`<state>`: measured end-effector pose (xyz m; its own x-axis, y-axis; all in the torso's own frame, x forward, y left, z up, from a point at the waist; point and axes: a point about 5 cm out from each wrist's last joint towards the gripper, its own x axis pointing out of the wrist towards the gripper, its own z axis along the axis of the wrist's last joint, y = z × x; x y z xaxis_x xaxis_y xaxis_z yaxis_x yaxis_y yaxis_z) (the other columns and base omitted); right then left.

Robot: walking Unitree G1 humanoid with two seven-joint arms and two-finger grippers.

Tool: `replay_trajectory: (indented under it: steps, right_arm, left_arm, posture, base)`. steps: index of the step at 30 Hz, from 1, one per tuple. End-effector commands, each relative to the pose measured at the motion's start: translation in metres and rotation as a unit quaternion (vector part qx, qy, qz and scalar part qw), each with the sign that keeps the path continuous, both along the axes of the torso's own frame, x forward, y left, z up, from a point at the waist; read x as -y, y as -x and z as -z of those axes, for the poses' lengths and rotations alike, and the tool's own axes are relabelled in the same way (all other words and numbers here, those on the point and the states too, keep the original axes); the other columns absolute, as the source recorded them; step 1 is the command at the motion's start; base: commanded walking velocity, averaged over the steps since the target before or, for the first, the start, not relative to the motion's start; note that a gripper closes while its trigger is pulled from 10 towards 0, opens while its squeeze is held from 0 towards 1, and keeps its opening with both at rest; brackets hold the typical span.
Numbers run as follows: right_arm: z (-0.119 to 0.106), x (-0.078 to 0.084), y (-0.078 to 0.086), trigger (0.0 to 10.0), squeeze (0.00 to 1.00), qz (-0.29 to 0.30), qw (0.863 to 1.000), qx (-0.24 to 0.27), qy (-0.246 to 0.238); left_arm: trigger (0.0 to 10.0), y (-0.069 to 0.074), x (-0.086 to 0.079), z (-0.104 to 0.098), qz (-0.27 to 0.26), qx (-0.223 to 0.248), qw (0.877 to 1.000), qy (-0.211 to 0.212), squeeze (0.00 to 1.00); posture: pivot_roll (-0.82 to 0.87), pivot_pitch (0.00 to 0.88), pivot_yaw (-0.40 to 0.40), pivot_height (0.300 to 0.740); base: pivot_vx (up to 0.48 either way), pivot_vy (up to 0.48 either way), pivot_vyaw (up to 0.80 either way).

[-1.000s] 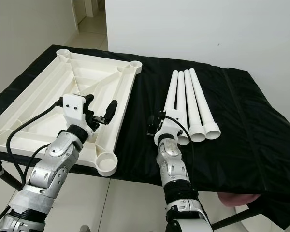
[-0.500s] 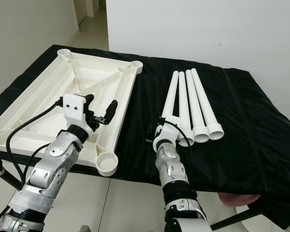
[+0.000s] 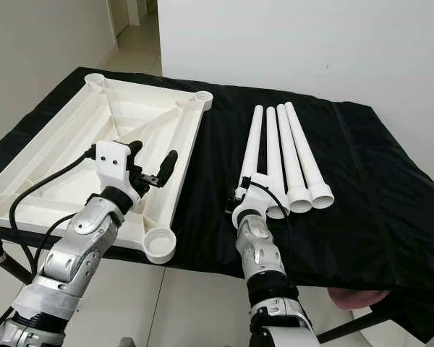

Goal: Building children table

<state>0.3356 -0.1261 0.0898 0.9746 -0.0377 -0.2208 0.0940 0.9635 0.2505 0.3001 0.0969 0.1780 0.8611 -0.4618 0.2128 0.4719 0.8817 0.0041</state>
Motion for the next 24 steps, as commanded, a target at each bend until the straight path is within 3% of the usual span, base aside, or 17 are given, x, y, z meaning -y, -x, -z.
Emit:
replay_trajectory:
  steps: [1, 3, 6, 11, 12, 13, 14, 16, 17, 18, 22, 24]
  right_arm:
    - [0.010, 0.003, 0.005, 0.0, 0.00, 0.000, 1.000, -0.016, -0.005]
    - [0.003, 0.003, 0.004, 0.0, 0.00, -0.004, 1.000, 0.011, -0.006]
    - [-0.015, 0.005, 0.000, 0.0, 0.00, -0.023, 0.996, 0.080, 0.034]
    - [-0.021, 0.009, -0.001, 0.0, 0.00, -0.039, 0.992, 0.107, 0.060]
    - [-0.021, 0.010, -0.002, 0.9, 0.00, -0.044, 0.991, 0.111, 0.067]
    - [-0.021, 0.010, -0.002, 0.9, 0.00, -0.044, 0.991, 0.111, 0.067]
    - [-0.022, 0.011, -0.002, 1.6, 0.00, -0.047, 0.989, 0.117, 0.079]
    - [-0.024, 0.011, -0.002, 1.1, 0.00, -0.055, 0.987, 0.125, 0.089]
    - [-0.026, 0.010, -0.002, 2.4, 0.00, -0.064, 0.984, 0.138, 0.098]
    - [-0.032, 0.008, -0.002, 10.0, 0.00, -0.072, 0.977, 0.162, 0.118]
    - [-0.038, 0.004, -0.001, 10.0, 0.00, -0.089, 0.968, 0.192, 0.137]
    - [-0.045, -0.002, 0.003, 10.0, 0.00, -0.118, 0.956, 0.230, 0.140]
  left_arm:
    - [10.0, 0.004, 0.010, 0.000, 0.087, 0.005, 0.996, -0.018, 0.00]
    - [10.0, 0.005, 0.012, 0.001, 0.103, -0.005, 0.994, -0.019, 0.00]
    - [10.0, 0.004, 0.018, 0.002, 0.140, -0.028, 0.989, -0.028, 0.00]
    - [10.0, 0.001, 0.028, 0.002, 0.161, -0.045, 0.985, -0.052, 0.00]
    - [10.0, -0.001, 0.030, 0.000, 0.160, -0.050, 0.985, -0.050, 0.00]
    - [10.0, -0.001, 0.030, 0.000, 0.160, -0.050, 0.985, -0.050, 0.00]
    - [10.0, -0.003, 0.032, -0.002, 0.162, -0.058, 0.984, -0.041, 0.00]
    - [10.0, -0.004, 0.033, -0.003, 0.167, -0.064, 0.983, -0.032, 0.00]
    - [10.0, -0.005, 0.034, -0.007, 0.171, -0.061, 0.983, -0.020, 0.00]
    - [10.0, -0.006, 0.035, -0.011, 0.178, -0.064, 0.982, -0.006, 0.00]
    - [10.0, -0.007, 0.036, -0.016, 0.192, -0.075, 0.978, 0.018, 0.00]
    - [10.0, -0.009, 0.036, -0.020, 0.219, -0.098, 0.970, 0.040, 0.00]
  posture:
    - [-0.01, 0.000, -0.026, 0.740]
    - [-0.02, 0.000, -0.021, 0.740]
    - [-0.02, 0.000, -0.008, 0.740]
    - [-0.03, 0.000, 0.005, 0.740]
    - [-0.03, 0.000, 0.013, 0.740]
    - [-0.03, 0.000, 0.013, 0.740]
    - [-0.04, 0.000, 0.019, 0.740]
    - [-0.04, 0.000, 0.026, 0.740]
    - [-0.05, 0.000, 0.031, 0.740]
    - [-0.05, 0.000, 0.043, 0.740]
    - [-0.05, 0.000, 0.043, 0.740]
    - [-0.06, 0.000, 0.048, 0.740]
  base:
    - [0.000, 0.000, 0.00]
    - [0.000, 0.000, 0.00]
    - [0.000, 0.000, 0.00]
    - [0.000, 0.000, 0.00]
    - [0.000, 0.000, 0.00]
    - [0.000, 0.000, 0.00]
    - [0.000, 0.000, 0.00]
    - [0.000, 0.000, 0.00]
    - [0.000, 0.000, 0.00]
    - [0.000, 0.000, 0.00]
    - [0.000, 0.000, 0.00]
    - [0.000, 0.000, 0.00]
